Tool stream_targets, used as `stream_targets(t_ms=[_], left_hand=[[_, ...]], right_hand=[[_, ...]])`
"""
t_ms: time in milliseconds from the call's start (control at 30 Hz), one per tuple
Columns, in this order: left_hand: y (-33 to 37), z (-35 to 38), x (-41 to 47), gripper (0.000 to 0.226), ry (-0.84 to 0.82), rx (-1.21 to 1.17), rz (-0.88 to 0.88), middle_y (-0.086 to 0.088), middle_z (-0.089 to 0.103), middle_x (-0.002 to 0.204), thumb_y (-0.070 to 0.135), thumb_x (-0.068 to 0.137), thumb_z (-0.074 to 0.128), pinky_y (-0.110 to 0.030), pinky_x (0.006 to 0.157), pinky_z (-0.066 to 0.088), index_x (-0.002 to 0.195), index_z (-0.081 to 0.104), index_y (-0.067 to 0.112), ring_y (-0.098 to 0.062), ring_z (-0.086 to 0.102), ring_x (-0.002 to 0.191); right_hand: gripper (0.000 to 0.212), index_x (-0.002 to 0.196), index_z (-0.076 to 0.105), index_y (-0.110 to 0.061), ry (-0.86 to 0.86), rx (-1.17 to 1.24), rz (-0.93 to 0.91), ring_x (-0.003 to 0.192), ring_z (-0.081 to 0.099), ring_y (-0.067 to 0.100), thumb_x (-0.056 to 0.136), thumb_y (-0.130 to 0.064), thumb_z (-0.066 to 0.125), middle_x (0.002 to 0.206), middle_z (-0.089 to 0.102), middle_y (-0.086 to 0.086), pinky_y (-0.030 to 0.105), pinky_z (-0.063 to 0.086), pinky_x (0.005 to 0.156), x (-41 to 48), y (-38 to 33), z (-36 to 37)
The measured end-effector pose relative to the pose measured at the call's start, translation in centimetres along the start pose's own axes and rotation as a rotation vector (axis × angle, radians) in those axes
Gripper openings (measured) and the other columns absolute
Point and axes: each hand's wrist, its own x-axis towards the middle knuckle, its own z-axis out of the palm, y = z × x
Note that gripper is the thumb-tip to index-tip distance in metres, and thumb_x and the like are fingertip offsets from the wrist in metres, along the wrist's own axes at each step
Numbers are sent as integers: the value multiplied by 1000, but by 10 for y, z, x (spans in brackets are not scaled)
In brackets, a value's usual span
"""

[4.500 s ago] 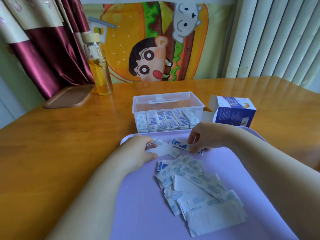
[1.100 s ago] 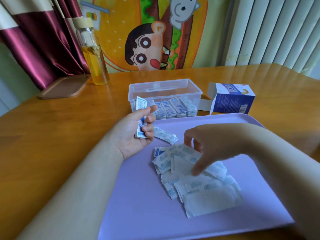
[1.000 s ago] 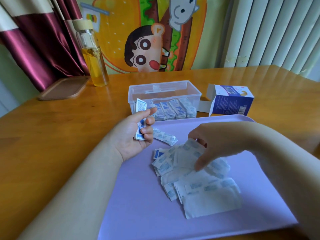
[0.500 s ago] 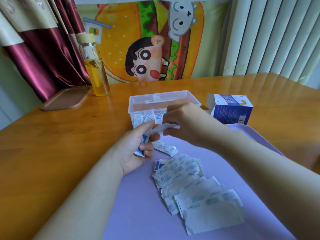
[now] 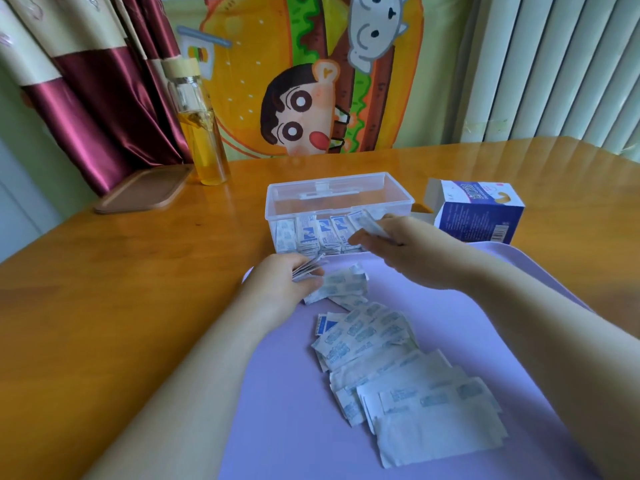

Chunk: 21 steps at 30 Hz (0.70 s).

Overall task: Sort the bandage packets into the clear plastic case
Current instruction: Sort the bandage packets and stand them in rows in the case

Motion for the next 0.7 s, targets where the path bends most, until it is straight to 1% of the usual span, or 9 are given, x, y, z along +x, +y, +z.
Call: stream_targets(t_ms=[100,167,233,367,467,533,567,633,700], left_hand=[[-2,3,2,8,47,20,45,-1,64,102,21,88,65,-33,78,45,96,66,22,-22,60,93],[-2,1,4,25,134,9,41,0,56,111,20,90,62,-26,76,37,114,64,15,-16,53,95],[-1,-2,6,23,237,-50,37,-1,59,113,19,92,59,-24,73,38,114,63,16,-15,55,96],[2,-5,5,14,309,-193,35,8,62,95,16,93,56,-4,62,36,103,64,22,-6,56,84],[2,-8,5,13,343,-248,47,14,60,86,15,93,55,0,56,36,96,62,26,1,55,76],[1,-9,5,14,356,-260,47,18,57,82,15,93,55,-1,52,35,95,61,27,2,53,72],[1,-9,5,14,356,-259,48,19,57,82,15,93,54,-2,51,36,95,61,27,2,53,72],[2,-8,4,14,354,-257,46,19,57,82,15,93,54,-2,49,35,95,62,27,0,53,70],[3,-9,4,15,359,-250,44,18,57,81,14,93,54,-2,49,35,95,62,26,1,52,69]], right_hand=[[15,100,42,-15,-108,63,122,62,46,16,97,-28,47,74,49,-1,29,37,56,0,-1,9],[15,89,34,-19,-175,251,216,58,43,18,97,-21,47,70,46,3,29,37,56,1,-1,14],[18,83,33,-17,-195,368,257,58,42,19,97,-17,44,69,43,6,28,36,55,1,1,16],[17,79,44,-16,-131,230,131,57,58,6,95,-19,49,66,61,0,15,42,54,1,-2,18],[25,68,51,-16,-52,186,15,49,45,2,91,-22,59,63,55,-4,12,34,50,4,0,22],[19,76,60,-10,-16,152,-4,57,41,7,87,-25,65,68,53,0,19,33,55,7,4,27],[15,89,66,-14,5,124,-2,66,45,7,85,-27,68,77,58,-1,21,36,61,9,8,30],[36,114,63,-24,83,9,7,88,48,7,80,-32,72,100,58,-7,20,37,72,9,12,32],[35,112,64,-29,135,-8,-53,94,49,6,79,-33,73,104,54,-11,20,36,76,7,5,23]])
